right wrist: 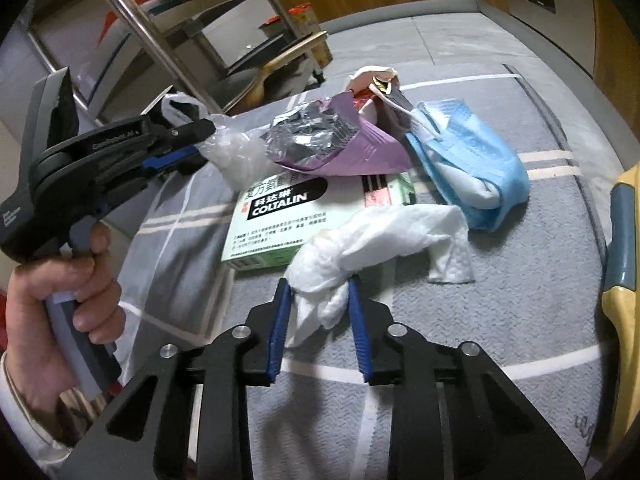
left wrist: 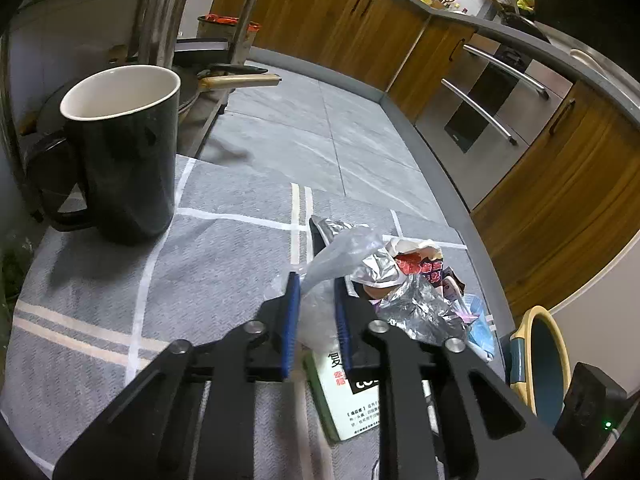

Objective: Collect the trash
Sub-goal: 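Carry the plastic bag and white glove with both tools over the bin, then open both tools to drop the plastic bag and glove into the bin, then grasp the silver foil wrapper with the left tool while the right tool grasps the blue face mask, then carry the foil wrapper and face mask with both tools over the bin, then open both tools to drop the foil wrapper and mask into the bin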

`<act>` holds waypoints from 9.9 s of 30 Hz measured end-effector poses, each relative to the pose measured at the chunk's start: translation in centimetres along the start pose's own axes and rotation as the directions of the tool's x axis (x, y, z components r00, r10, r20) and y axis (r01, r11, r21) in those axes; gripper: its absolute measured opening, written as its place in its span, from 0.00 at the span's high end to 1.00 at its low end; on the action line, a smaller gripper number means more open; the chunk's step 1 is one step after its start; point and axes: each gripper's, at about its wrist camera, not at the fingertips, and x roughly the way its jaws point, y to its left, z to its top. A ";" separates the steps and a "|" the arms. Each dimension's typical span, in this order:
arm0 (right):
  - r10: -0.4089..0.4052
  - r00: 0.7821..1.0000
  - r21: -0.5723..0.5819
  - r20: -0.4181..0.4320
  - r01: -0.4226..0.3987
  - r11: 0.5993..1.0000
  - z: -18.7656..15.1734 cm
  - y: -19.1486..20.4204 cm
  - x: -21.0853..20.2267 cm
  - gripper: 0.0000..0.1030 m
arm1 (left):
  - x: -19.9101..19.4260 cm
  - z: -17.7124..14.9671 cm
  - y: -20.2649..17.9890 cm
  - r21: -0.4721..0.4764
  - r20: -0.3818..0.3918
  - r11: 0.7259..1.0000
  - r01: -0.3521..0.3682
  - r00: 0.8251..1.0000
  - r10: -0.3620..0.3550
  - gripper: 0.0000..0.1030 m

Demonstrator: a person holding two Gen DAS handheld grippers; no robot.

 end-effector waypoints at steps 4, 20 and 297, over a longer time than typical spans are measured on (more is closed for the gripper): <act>0.009 1.000 -0.001 0.015 -0.009 1.000 -0.3 0.1 -0.7 0.73 | -0.9 -0.1 0.3 -0.015 0.022 1.000 -0.016 1.000 0.017 0.89; 0.041 0.998 -0.026 0.050 -0.040 0.999 -1.5 1.4 -3.2 0.73 | -5.3 -1.4 1.7 -0.102 0.089 0.993 -0.058 0.994 0.067 0.89; -0.373 0.892 0.380 0.254 0.263 0.887 -8.1 -15.3 -22.9 0.55 | -3.1 -14.3 -26.5 0.410 -0.185 0.823 0.393 0.920 -0.347 0.45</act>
